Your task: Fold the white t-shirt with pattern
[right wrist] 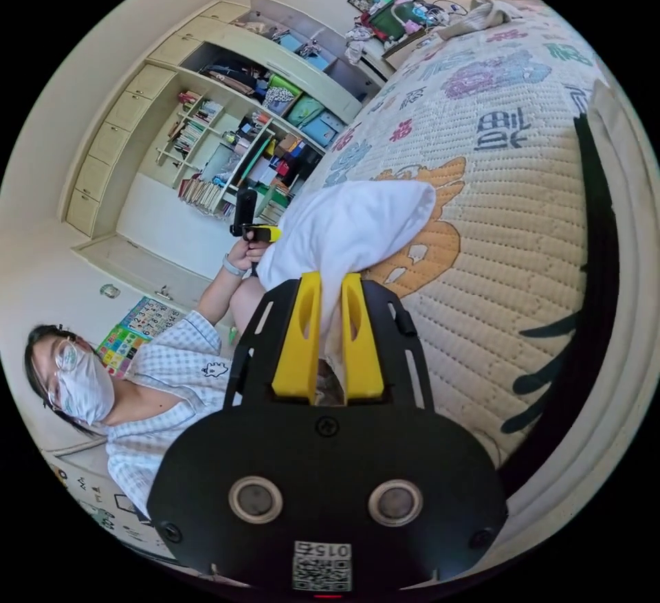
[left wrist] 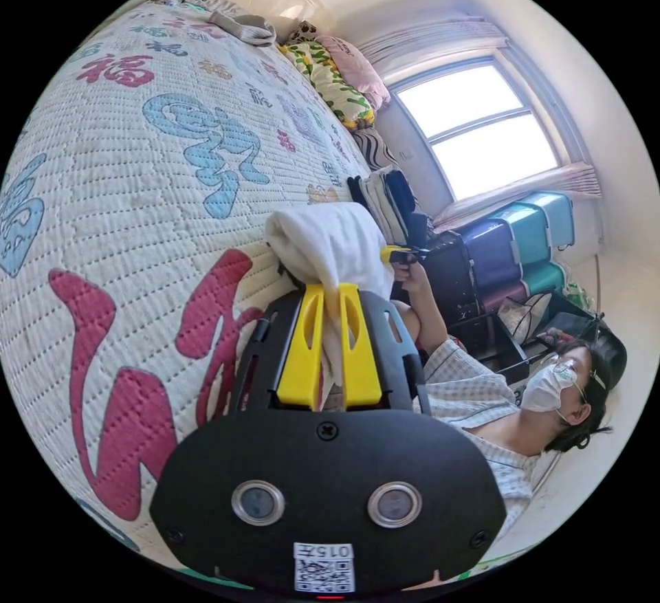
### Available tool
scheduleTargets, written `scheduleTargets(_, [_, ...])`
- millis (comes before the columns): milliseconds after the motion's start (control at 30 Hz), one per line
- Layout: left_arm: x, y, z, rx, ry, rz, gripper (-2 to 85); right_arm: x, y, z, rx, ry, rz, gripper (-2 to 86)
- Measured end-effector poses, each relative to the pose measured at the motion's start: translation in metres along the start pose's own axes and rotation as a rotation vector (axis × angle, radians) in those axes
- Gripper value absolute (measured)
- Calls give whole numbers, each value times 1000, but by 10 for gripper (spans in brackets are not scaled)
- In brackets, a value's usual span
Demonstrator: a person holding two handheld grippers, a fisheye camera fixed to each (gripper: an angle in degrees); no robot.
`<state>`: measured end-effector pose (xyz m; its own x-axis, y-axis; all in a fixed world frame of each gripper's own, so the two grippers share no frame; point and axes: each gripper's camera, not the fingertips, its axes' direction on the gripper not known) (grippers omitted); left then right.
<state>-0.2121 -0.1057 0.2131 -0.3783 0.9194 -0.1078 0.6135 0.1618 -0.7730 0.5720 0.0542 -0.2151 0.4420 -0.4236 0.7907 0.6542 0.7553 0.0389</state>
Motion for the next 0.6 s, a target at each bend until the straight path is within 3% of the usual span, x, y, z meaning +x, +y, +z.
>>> scheduleTargets(267, [59,-36,15,36,1,218,8,-55,35,-75,172,103,-165,8])
scheduleTargets(600, [252,-174,88,-48,-14,609,8,-118,131,-253,645,219,-314,4])
